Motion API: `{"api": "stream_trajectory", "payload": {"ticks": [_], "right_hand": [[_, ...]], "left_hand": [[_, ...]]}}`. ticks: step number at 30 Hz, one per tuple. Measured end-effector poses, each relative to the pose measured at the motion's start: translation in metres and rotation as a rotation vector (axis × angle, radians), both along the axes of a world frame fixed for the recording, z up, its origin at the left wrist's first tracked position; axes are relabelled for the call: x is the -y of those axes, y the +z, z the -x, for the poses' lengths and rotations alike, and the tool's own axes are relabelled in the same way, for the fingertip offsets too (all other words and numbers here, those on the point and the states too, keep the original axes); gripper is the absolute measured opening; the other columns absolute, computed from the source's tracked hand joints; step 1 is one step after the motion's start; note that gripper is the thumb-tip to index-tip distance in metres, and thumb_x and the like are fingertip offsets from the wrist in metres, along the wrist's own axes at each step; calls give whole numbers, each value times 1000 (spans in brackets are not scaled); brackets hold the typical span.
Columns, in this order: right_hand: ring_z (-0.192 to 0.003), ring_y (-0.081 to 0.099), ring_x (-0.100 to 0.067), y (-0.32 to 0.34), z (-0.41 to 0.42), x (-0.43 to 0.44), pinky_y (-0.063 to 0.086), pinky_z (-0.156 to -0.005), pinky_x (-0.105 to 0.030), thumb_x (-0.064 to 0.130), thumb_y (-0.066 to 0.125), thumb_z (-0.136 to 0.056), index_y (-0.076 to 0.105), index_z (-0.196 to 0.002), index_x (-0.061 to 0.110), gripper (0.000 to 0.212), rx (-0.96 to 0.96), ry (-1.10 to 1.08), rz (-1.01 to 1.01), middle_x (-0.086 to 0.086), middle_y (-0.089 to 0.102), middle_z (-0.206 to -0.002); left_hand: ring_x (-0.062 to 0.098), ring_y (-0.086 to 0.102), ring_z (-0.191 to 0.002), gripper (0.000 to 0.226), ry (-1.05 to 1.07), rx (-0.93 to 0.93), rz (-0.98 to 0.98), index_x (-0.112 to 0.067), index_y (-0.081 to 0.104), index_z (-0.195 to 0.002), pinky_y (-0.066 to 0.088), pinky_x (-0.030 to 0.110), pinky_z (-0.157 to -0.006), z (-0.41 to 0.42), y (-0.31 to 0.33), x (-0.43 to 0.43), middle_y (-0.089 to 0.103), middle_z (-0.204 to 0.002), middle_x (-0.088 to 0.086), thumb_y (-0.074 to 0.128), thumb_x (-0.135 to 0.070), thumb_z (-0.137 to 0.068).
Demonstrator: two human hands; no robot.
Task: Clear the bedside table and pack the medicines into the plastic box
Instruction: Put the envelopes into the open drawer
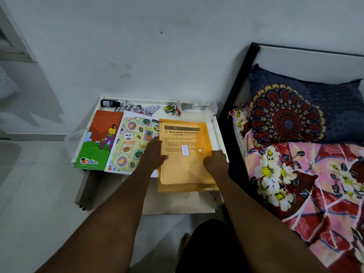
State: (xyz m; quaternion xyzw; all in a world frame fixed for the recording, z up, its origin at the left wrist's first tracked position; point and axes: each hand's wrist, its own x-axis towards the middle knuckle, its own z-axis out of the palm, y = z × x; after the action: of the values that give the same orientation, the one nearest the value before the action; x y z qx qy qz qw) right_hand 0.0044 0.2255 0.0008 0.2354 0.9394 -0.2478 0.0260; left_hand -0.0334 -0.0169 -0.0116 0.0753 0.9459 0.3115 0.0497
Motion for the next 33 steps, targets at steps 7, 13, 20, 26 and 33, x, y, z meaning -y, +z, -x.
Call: {"api": "stream_trajectory", "payload": {"ticks": [7, 13, 20, 26, 33], "right_hand": [[-120, 59, -40, 3, -23, -6, 54, -96, -44, 11, 61, -91, 52, -131, -5, 44, 59, -344, 385, -24, 58, -132], [-114, 59, -37, 35, -36, -22, 50, -99, -49, 9, 73, -86, 51, -132, 1, 51, 67, -421, 710, -19, 61, -127], [-80, 65, -33, 89, -93, -38, 51, -66, -34, 5, 53, -82, 66, -84, 6, 13, 226, -214, 1034, -13, 73, -84], [-36, 62, -19, 113, -150, -56, 47, -32, -18, 8, 40, -93, 66, -54, -6, 50, 427, -216, 1177, -16, 64, -56], [-37, 63, -14, 99, -185, -50, 53, -38, -19, 4, 42, -95, 65, -90, -11, 28, 734, -116, 837, -16, 70, -61]], "left_hand": [[38, 61, -120, 44, 336, 151, -120, 12, 60, -120, 49, 41, -98, -26, 10, -20, 65, -124, 26, 71, -21, -93], [38, 62, -117, 32, 370, 361, -455, 2, 57, -127, 53, 50, -99, -40, 23, -7, 63, -128, 24, 62, -10, -98], [34, 61, -99, 38, 355, 644, -833, 4, 60, -126, 53, 39, -76, -90, 56, 19, 64, -118, 23, 55, -8, -90], [13, 52, -37, 4, 212, 1119, -738, -6, 60, -70, 43, 16, -34, -133, 89, 58, 53, -61, 7, 58, -9, -72], [7, 50, -34, 8, 44, 1552, -342, -6, 49, -70, 34, 9, -32, -173, 83, 45, 50, -53, 2, 56, -5, -74]]}}
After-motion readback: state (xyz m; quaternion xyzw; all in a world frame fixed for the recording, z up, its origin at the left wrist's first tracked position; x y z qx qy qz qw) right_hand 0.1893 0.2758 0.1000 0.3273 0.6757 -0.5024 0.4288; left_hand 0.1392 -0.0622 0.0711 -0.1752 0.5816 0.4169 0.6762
